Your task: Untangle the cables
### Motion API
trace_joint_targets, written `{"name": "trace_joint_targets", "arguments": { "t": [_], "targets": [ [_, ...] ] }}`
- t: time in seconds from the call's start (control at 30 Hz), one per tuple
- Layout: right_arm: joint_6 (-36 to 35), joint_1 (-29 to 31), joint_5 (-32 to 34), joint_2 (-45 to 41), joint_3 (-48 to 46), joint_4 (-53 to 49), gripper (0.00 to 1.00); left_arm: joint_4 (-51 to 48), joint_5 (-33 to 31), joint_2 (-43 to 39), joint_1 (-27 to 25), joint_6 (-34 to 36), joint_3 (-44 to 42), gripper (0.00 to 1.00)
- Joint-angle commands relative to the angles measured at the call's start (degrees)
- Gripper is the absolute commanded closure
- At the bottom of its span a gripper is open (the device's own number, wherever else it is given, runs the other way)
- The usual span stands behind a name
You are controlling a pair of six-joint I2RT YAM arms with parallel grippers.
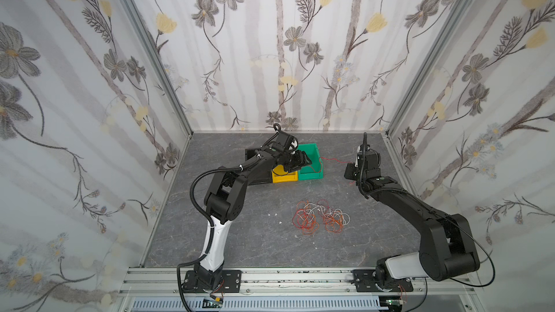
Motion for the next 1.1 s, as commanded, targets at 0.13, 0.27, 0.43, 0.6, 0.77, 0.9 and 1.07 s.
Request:
{"name": "trace_joint_targets", "arguments": {
  "t": [0.13, 0.27, 0.43, 0.6, 0.77, 0.9, 1.07],
  "targets": [
    [-6.69, 6.39, 9.72, 5.10, 9.65, -6.76, 1.00, 2.30, -1.79, -6.39, 2.18, 0.99, -6.55, 0.35],
    [-9.50, 10.39, 15.06, 9.51, 15.69, -11.00, 1.00, 3.53, -2.02, -9.74, 3.78, 1.27, -10.84, 0.35],
    [-11.30, 13.83, 19.00, 15.32, 21.82, -14.22, 1.00, 3.98, -1.61, -12.47, 5.61, 2.15, -15.18, 0.35],
    [-11.90, 16.10, 20.79, 19.33, 26.68, -15.59, 1.00, 5.15, -0.55, -14.06, 7.32, 2.15, -18.05, 0.36],
    [-10.45, 16.86, 21.02, 23.52, 32.73, -19.60, 1.00, 5.81, 0.35, -14.41, 8.39, 2.24, -19.68, 0.36],
    [-5.30, 16.18, 18.70, 27.11, 38.58, -26.22, 1.00, 5.78, 0.95, -13.78, 8.83, 2.37, -19.60, 0.36],
    [5.44, 13.52, 8.92, 29.01, 42.71, -32.57, 1.00, 5.50, 2.00, -13.02, 9.01, 2.58, -19.47, 0.37]
  ]
}}
